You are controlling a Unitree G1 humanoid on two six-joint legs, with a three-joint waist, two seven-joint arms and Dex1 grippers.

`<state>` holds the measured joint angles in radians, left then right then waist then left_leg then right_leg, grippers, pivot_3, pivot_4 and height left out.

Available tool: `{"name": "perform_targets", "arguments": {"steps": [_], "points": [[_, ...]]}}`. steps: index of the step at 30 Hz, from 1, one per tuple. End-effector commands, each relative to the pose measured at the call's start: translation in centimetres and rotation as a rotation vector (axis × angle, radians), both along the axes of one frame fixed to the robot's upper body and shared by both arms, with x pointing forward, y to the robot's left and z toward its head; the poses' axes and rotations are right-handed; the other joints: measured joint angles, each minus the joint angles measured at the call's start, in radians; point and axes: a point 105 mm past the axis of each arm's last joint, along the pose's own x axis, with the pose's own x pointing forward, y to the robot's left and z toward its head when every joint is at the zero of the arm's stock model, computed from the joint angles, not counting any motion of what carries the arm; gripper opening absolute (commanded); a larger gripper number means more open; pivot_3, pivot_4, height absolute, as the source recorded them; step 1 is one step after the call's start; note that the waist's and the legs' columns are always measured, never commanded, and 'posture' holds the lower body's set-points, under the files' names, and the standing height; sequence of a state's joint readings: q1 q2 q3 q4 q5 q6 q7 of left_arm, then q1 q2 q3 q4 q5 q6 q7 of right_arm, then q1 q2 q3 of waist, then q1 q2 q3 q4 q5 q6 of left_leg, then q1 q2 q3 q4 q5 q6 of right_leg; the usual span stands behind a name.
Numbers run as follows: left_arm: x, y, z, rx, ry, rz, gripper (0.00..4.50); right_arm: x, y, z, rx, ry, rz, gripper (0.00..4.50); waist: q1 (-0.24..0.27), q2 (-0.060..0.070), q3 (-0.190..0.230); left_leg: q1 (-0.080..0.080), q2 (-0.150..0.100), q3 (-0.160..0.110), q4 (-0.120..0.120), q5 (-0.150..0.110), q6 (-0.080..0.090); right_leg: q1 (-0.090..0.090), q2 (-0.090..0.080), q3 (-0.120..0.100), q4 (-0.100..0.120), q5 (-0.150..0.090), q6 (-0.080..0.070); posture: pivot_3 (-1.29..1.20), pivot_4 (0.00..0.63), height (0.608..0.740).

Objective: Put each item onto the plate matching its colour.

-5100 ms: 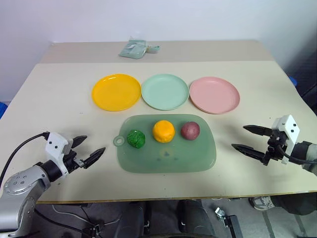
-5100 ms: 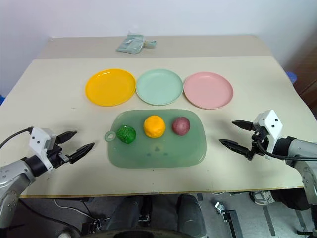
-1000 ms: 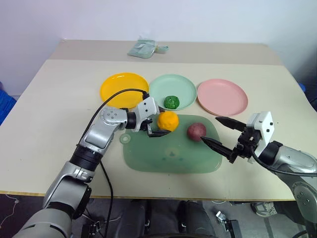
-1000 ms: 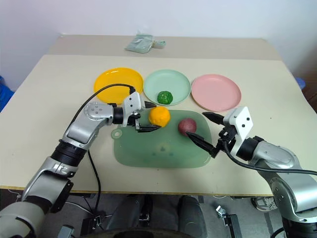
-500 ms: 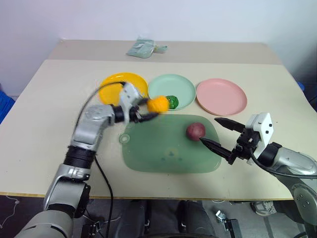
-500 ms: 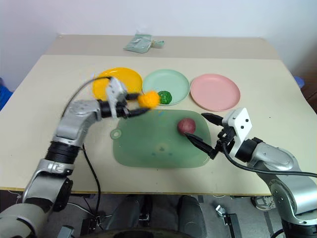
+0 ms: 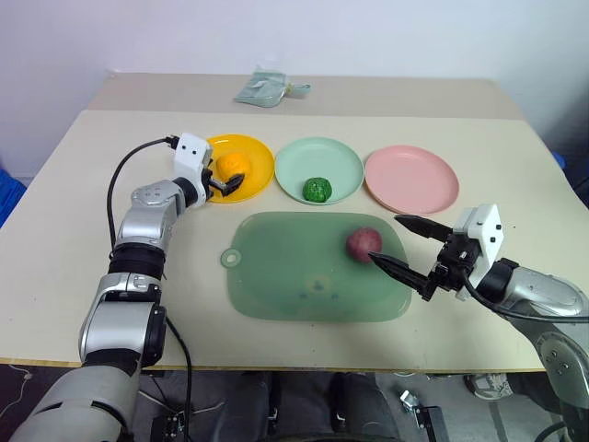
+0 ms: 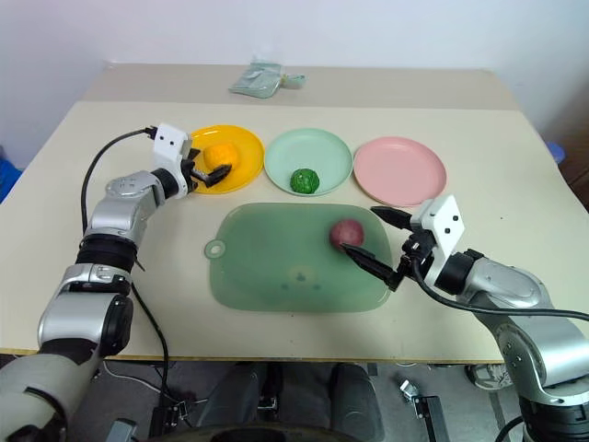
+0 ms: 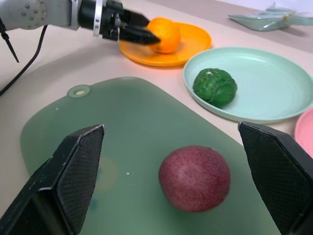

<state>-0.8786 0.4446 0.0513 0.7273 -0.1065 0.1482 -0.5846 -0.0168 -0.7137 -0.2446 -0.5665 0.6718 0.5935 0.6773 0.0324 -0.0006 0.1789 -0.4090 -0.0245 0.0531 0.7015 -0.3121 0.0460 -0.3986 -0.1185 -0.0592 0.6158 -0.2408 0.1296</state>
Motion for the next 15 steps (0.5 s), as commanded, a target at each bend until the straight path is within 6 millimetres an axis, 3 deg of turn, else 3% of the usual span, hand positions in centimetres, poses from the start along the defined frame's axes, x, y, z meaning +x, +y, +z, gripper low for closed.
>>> {"name": "perform_targets", "arguments": {"steps": [1, 5, 11, 14, 15], "points": [[-1.0, 0.6, 4.0, 0.032, -0.193, -0.046, 4.48, 0.6, -0.2, 0.0, -0.051, -0.012, -0.031, 4.50, -0.001, 0.000, 0.000, 0.000, 0.000, 0.000, 0.000, 0.000, 0.000, 0.000, 0.000, 0.000, 0.000, 0.000, 0.000, 0.00, 0.150, 0.740], [-5.6, -2.2, 3.7, 0.057, -0.219, -0.342, 4.48, 1.3, 0.5, -1.7, -0.127, 0.006, -0.029, 4.50, -0.013, 0.001, 0.000, 0.000, 0.000, 0.000, -0.002, 0.000, -0.001, -0.001, 0.000, 0.000, 0.000, 0.000, 0.000, 0.00, 0.150, 0.740], [-13.9, -7.0, -1.2, 0.123, -0.006, -0.771, 4.48, 3.2, 1.0, -4.0, -0.171, 0.026, -0.063, 4.50, -0.021, 0.001, 0.000, 0.001, 0.000, 0.000, -0.001, 0.000, -0.001, 0.000, -0.001, 0.001, -0.001, 0.000, 0.000, 0.00, 0.150, 0.740], [-16.2, -8.5, -3.0, 0.124, 0.073, -0.864, 4.48, 4.2, 0.8, -4.6, -0.177, 0.024, -0.094, 4.50, -0.019, 0.001, 0.000, 0.001, 0.000, -0.001, -0.001, 0.001, -0.002, 0.000, -0.001, 0.000, -0.001, 0.000, -0.001, 0.00, 0.150, 0.740], [-16.7, -8.7, -3.3, 0.121, 0.089, -0.881, 4.50, 4.4, 0.7, -4.6, -0.170, 0.023, -0.104, 4.24, -0.020, 0.001, 0.000, 0.001, 0.000, -0.001, -0.001, 0.001, -0.002, 0.000, -0.001, 0.001, -0.001, 0.000, -0.001, 0.00, 0.150, 0.740]]}}
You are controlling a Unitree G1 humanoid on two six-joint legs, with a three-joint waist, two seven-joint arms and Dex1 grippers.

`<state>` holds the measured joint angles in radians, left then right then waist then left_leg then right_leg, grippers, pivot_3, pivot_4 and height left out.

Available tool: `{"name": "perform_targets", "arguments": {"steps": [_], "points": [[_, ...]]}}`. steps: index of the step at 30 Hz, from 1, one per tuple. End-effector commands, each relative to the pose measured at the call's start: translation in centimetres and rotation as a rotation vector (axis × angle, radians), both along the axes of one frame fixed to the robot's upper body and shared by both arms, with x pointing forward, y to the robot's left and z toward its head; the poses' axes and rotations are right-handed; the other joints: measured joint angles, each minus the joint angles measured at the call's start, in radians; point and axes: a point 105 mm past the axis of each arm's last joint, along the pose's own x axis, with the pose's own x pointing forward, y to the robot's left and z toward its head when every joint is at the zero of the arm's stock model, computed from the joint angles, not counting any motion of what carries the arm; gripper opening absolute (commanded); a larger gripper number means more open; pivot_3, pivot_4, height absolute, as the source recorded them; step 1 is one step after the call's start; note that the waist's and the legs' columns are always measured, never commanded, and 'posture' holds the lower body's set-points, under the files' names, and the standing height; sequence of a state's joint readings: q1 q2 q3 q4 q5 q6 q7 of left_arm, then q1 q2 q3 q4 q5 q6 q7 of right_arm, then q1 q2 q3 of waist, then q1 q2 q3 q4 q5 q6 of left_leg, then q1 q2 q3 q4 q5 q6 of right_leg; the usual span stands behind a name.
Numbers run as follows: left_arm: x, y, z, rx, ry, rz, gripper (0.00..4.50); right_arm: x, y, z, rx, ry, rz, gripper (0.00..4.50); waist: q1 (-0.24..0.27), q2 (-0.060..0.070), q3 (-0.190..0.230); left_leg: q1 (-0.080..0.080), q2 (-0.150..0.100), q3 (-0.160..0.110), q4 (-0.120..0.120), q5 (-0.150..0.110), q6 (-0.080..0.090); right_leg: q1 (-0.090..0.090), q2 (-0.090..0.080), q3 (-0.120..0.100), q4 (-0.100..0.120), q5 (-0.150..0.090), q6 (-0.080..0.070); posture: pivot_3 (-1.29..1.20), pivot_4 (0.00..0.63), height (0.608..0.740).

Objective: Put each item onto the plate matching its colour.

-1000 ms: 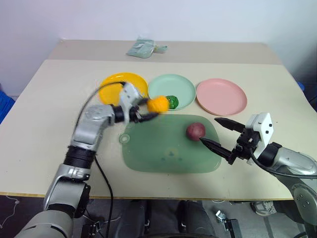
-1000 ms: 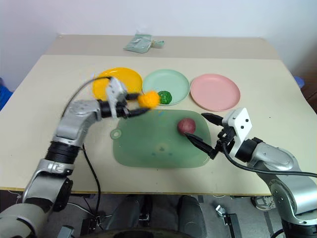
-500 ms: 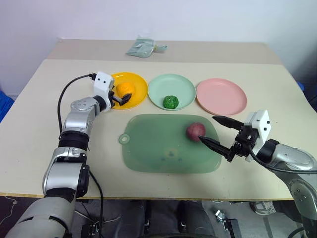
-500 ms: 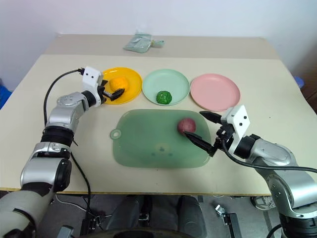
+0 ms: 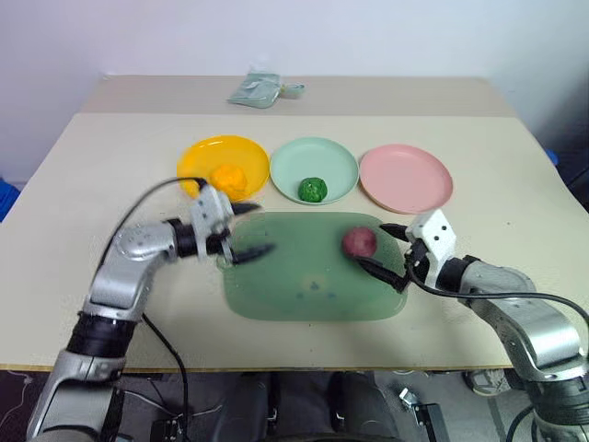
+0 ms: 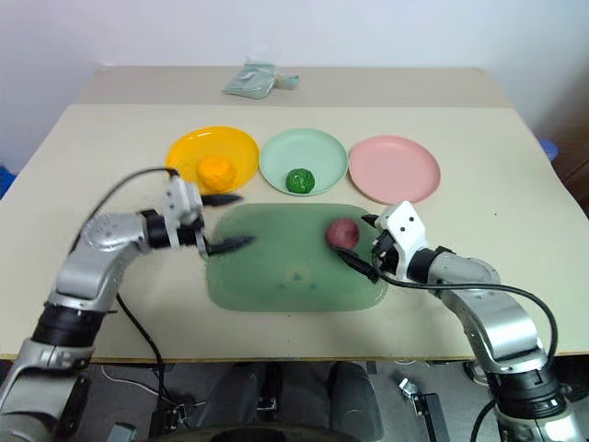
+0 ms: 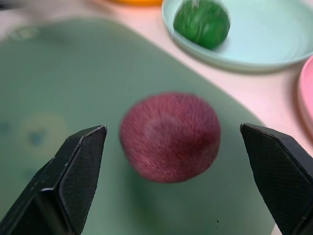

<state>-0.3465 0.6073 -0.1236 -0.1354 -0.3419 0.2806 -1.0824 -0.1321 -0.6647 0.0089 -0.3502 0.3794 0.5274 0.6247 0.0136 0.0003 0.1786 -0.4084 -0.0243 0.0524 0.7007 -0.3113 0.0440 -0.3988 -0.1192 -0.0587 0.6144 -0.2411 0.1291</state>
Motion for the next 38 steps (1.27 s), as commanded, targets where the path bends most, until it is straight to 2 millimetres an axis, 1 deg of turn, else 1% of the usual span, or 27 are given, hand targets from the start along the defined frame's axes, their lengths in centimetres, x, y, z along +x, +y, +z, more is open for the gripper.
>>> {"name": "perform_targets", "arguments": {"steps": [1, 2, 3, 4, 5, 6, 7, 8, 10, 11, 12, 13, 15, 18, 20, 21, 23, 24, 25, 27, 29, 31, 33, 36, 38], "points": [[-2.0, -1.4, 0.2, -0.003, 0.021, -0.085, 4.50, 0.9, 0.0, 0.7, 0.007, -0.054, -0.020, 3.95, -0.002, 0.000, 0.000, 0.000, 0.000, 0.000, 0.000, 0.000, 0.000, 0.000, 0.000, 0.000, 0.000, 0.000, 0.000, 0.00, 0.150, 0.740], [-2.3, -1.5, 0.1, -0.006, 0.027, -0.086, 4.50, 1.0, 0.1, 0.7, 0.006, -0.055, -0.016, 3.65, -0.001, 0.000, 0.000, 0.000, 0.000, 0.000, 0.000, 0.000, 0.000, 0.000, 0.000, 0.000, 0.000, 0.000, 0.000, 0.00, 0.150, 0.740], [-2.3, -1.6, 0.1, -0.014, 0.030, -0.082, 4.50, 1.0, 0.2, 0.7, 0.009, -0.058, -0.013, 3.25, -0.001, 0.000, 0.000, 0.000, 0.000, 0.000, 0.000, 0.000, 0.000, 0.000, 0.000, 0.000, 0.000, 0.000, 0.000, 0.00, 0.150, 0.740], [-2.4, -1.7, 0.1, -0.022, 0.033, -0.077, 4.50, 1.0, 0.2, 0.8, 0.013, -0.062, -0.012, 2.71, -0.001, 0.000, 0.000, 0.000, 0.000, 0.000, 0.000, 0.000, 0.000, 0.000, 0.000, 0.000, 0.000, 0.000, 0.000, 0.00, 0.150, 0.740], [-2.4, -1.8, 0.1, -0.026, 0.035, -0.070, 4.50, 1.1, 0.2, 1.0, 0.016, -0.073, -0.016, 2.34, -0.001, 0.000, 0.000, 0.000, 0.000, 0.000, 0.000, 0.000, 0.000, 0.000, 0.000, 0.000, 0.000, 0.000, 0.000, 0.00, 0.150, 0.740], [-2.4, -1.8, 0.1, -0.028, 0.035, -0.063, 4.50, 1.1, 0.3, 1.3, 0.020, -0.085, -0.012, 2.12, -0.001, 0.000, 0.000, 0.000, 0.000, 0.000, 0.000, 0.000, 0.000, 0.000, 0.000, 0.000, 0.000, 0.000, 0.000, 0.00, 0.150, 0.740], [-2.3, -1.7, 0.1, -0.033, 0.033, -0.052, 4.50, 1.0, 0.5, 1.8, 0.035, -0.098, -0.003, 2.04, -0.001, 0.000, 0.000, 0.000, 0.000, 0.000, 0.000, 0.000, 0.000, 0.000, 0.000, 0.000, 0.000, 0.000, 0.000, 0.00, 0.150, 0.740], [-2.1, -1.5, 0.1, -0.037, 0.030, -0.032, 4.50, 1.4, 0.6, 2.8, 0.073, -0.126, -0.012, 2.01, -0.002, 0.000, 0.000, 0.000, 0.000, 0.000, 0.000, 0.000, 0.000, 0.000, 0.000, 0.000, 0.000, 0.000, 0.000, 0.00, 0.150, 0.740], [-1.8, -1.3, 0.1, -0.041, 0.023, -0.008, 4.50, 1.9, 0.6, 4.1, 0.123, -0.160, -0.025, 2.01, -0.002, 0.000, 0.000, 0.000, 0.000, 0.000, 0.000, 0.000, 0.000, -0.001, 0.000, 0.000, 0.000, 0.000, 0.000, 0.00, 0.150, 0.740], [-1.5, -1.1, 0.3, -0.050, 0.011, 0.019, 4.50, 2.8, 0.2, 5.0, 0.142, -0.200, -0.063, 2.01, -0.003, 0.000, 0.000, 0.000, 0.000, 0.000, 0.000, 0.000, 0.000, -0.001, 0.000, 0.000, 0.000, 0.000, 0.000, 0.00, 0.150, 0.740], [-1.2, -0.8, 0.5, -0.064, 0.001, 0.047, 4.50, 4.2, -0.6, 5.8, 0.143, -0.235, -0.136, 2.01, -0.004, 0.000, 0.000, 0.000, 0.000, 0.000, 0.000, 0.000, 0.000, -0.001, 0.000, 0.000, 0.000, 0.000, 0.000, 0.00, 0.150, 0.740], [-1.0, -0.7, 0.7, -0.075, -0.005, 0.066, 4.50, 5.2, -1.3, 6.3, 0.144, -0.257, -0.188, 2.01, -0.004, 0.000, 0.000, 0.000, 0.000, 0.000, 0.000, 0.000, 0.000, -0.001, 0.000, 0.000, 0.000, 0.000, 0.000, 0.00, 0.150, 0.740], [-0.7, -0.5, 1.0, -0.094, -0.017, 0.097, 4.50, 7.4, -3.0, 6.4, 0.112, -0.263, -0.311, 2.01, -0.002, 0.000, 0.000, 0.000, 0.000, 0.000, 0.000, 0.000, 0.000, -0.001, 0.000, 0.000, 0.000, 0.000, 0.000, 0.00, 0.150, 0.740], [-0.7, 0.0, 1.4, -0.113, -0.026, 0.140, 4.50, 10.5, -5.2, 5.5, 0.058, -0.226, -0.451, 2.01, -0.003, 0.000, 0.000, 0.000, 0.000, 0.000, -0.001, 0.000, 0.000, -0.001, 0.000, 0.000, 0.000, 0.000, 0.000, 0.00, 0.150, 0.740], [-0.9, 0.3, 1.4, -0.115, -0.026, 0.157, 4.50, 12.0, -5.9, 5.0, 0.051, -0.205, -0.495, 3.03, -0.006, 0.001, 0.000, 0.000, 0.000, 0.001, -0.001, 0.000, 0.000, -0.002, 0.000, 0.000, 0.001, 0.000, 0.000, 0.00, 0.150, 0.740], [-1.1, 0.4, 1.3, -0.117, -0.024, 0.166, 4.50, 12.6, -6.2, 5.1, 0.046, -0.210, -0.512, 3.38, -0.010, 0.001, 0.000, 0.000, 0.000, 0.001, -0.002, 0.000, 0.000, -0.002, 0.000, 0.000, 0.001, 0.000, 0.000, 0.00, 0.150, 0.740], [-1.2, 0.7, 1.3, -0.119, -0.028, 0.189, 4.50, 13.4, -6.6, 5.5, 0.050, -0.230, -0.516, 4.37, -0.015, 0.002, 0.001, -0.001, 0.000, 0.001, -0.003, 0.000, 0.000, -0.002, 0.000, 0.000, 0.000, 0.000, 0.000, 0.00, 0.150, 0.740], [-1.2, 0.7, 1.3, -0.119, -0.032, 0.199, 4.50, 13.5, -6.8, 5.8, 0.052, -0.240, -0.511, 4.45, -0.016, 0.002, 0.001, -0.001, 0.000, 0.001, -0.003, 0.000, -0.001, -0.002, 0.001, 0.000, 0.001, 0.000, 0.000, 0.00, 0.150, 0.740], [-1.0, 0.9, 1.4, -0.124, -0.038, 0.218, 4.50, 13.4, -6.8, 6.1, 0.044, -0.257, -0.491, 4.45, -0.017, 0.002, 0.001, -0.001, 0.000, 0.001, -0.003, 0.000, -0.001, -0.002, 0.001, 0.000, 0.001, 0.000, 0.000, 0.00, 0.150, 0.740], [-0.5, 1.6, 1.8, -0.141, -0.059, 0.269, 4.50, 12.5, -6.8, 6.6, 0.019, -0.296, -0.417, 4.45, -0.018, 0.002, 0.001, -0.001, 0.000, 0.001, -0.003, 0.000, -0.001, -0.002, 0.001, 0.000, 0.001, 0.000, 0.000, 0.00, 0.150, 0.740], [0.2, 2.8, 1.9, -0.142, -0.082, 0.344, 4.50, 11.0, -6.8, 6.8, 0.001, -0.325, -0.326, 4.45, -0.016, 0.002, 0.001, -0.001, 0.000, 0.001, -0.003, 0.000, -0.001, -0.002, 0.001, 0.000, 0.001, 0.000, 0.000, 0.00, 0.150, 0.740], [0.6, 5.3, 1.9, -0.123, -0.111, 0.448, 4.50, 8.5, -7.4, 6.8, 0.007, -0.324, -0.225, 4.45, -0.014, 0.002, 0.001, -0.001, 0.000, 0.000, -0.003, 0.000, 0.000, -0.001, 0.001, 0.000, 0.000, 0.000, 0.000, 0.00, 0.150, 0.740], [0.7, 8.5, 1.6, -0.099, -0.120, 0.565, 4.50, 5.8, -8.1, 6.3, 0.029, -0.268, -0.133, 4.45, -0.013, 0.002, 0.001, -0.001, 0.000, 0.000, -0.003, 0.000, 0.000, -0.001, 0.001, 0.000, 0.000, 0.000, 0.000, 0.00, 0.150, 0.740], [-0.4, 12.9, 0.8, -0.077, -0.112, 0.710, 4.50, 2.2, -9.2, 5.5, 0.076, -0.160, -0.050, 4.45, -0.013, 0.002, 0.001, -0.001, 0.001, 0.000, -0.004, 0.000, 0.000, -0.001, 0.001, 0.000, 0.000, 0.000, 0.000, 0.00, 0.150, 0.740], [-1.6, 15.1, 0.1, -0.063, -0.089, 0.780, 4.50, 0.8, -10.2, 4.8, 0.071, -0.102, -0.043, 4.45, -0.016, 0.002, 0.001, 0.000, 0.001, 0.001, -0.003, 0.000, 0.000, -0.001, 0.000, 0.000, -0.002, 0.000, 0.000, 0.00, 0.150, 0.740]]}}
